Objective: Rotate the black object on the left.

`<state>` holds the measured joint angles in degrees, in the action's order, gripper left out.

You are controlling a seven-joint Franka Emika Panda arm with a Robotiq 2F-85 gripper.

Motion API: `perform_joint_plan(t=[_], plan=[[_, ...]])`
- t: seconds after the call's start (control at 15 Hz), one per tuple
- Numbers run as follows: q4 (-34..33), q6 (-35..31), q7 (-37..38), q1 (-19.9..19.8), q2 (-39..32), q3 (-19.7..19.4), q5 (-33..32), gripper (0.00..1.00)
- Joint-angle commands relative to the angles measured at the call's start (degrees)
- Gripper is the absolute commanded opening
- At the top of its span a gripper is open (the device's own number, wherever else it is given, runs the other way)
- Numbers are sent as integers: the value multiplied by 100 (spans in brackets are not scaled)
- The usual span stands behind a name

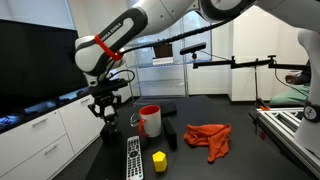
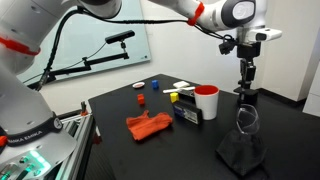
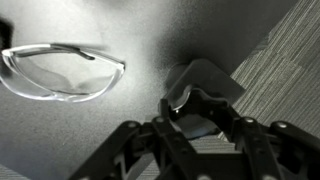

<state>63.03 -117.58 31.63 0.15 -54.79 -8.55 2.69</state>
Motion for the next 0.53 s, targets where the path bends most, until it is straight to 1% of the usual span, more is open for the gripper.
perform_joint_plan(t=[0.0, 0.13, 0.27, 0.47], plan=[[-182, 16, -246, 44, 27, -48, -223, 26], [-167, 25, -490, 47, 49, -31, -326, 26], [-174, 184, -1122, -16, 68, 76, -418, 26], [-212, 420, -1979, -150, 77, 242, -393, 26]])
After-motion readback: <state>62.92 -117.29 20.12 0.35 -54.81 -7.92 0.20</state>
